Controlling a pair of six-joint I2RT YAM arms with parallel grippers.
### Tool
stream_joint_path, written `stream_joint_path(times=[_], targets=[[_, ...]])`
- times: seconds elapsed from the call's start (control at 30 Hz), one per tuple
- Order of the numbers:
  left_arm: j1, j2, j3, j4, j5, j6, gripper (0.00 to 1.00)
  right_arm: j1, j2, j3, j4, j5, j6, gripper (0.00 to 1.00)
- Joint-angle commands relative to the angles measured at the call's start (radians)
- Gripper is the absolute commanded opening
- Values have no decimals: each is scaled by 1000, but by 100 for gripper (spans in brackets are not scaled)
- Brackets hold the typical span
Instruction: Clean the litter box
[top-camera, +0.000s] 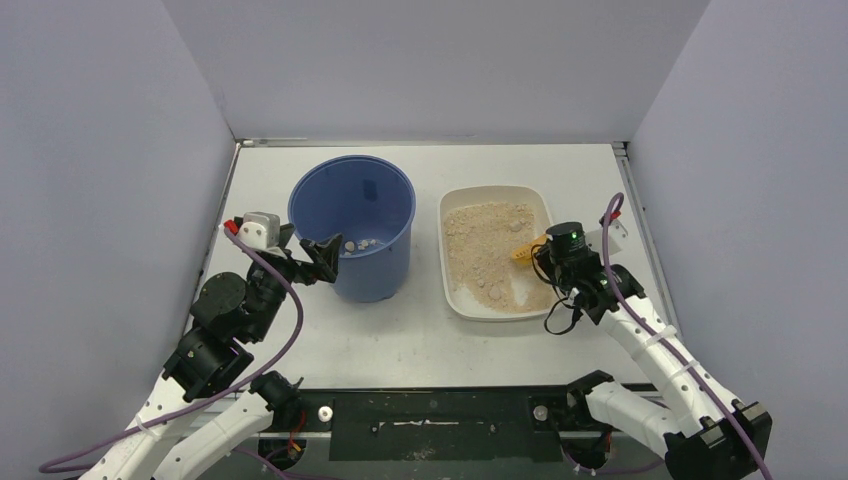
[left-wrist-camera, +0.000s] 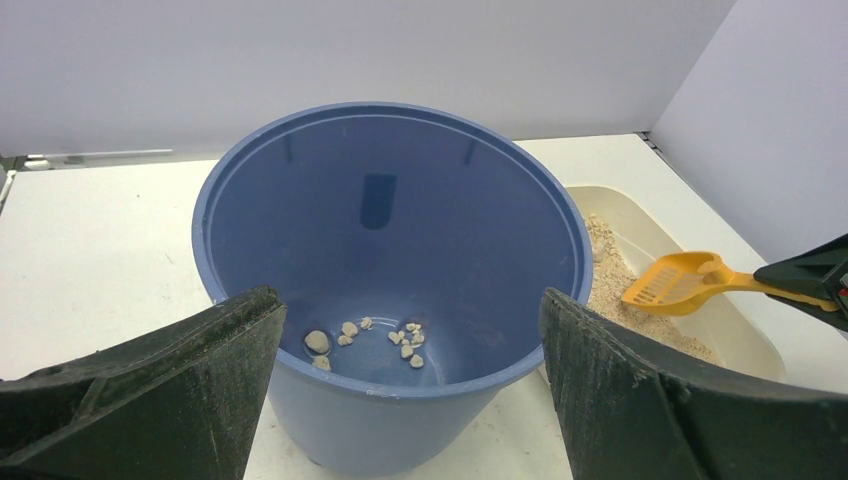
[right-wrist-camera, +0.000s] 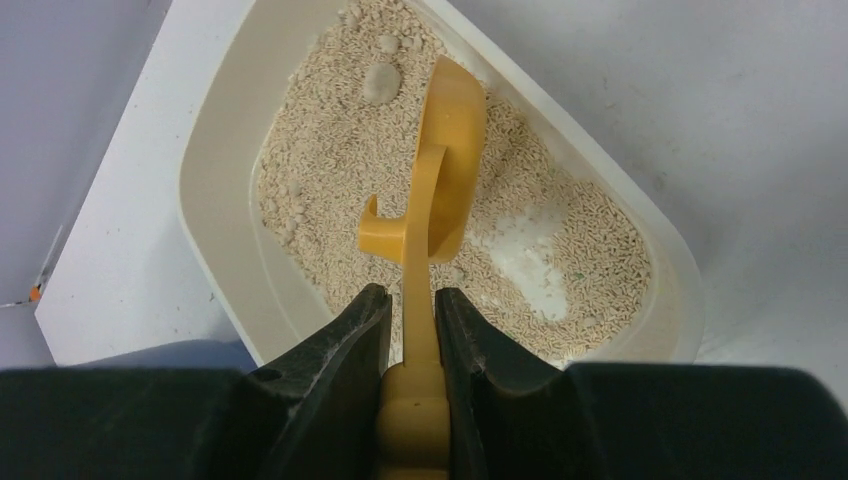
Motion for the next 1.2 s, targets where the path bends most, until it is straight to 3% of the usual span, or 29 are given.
stream_joint_path(times=[0.0,0.4,0.97,1.17], targets=[[5,-9,11,47,18,-6,97,-38,-11,-28,10,-65,79,0],[5,-3,10,47,19,-6,97,-133,23,-155,162,-125,101,0],[5,12,11,44,17,-3,97,-206,164,-314,554,-146,177,0],[6,16,11,43,16,-3,97,-212,226,-392,803,-190,144,0]])
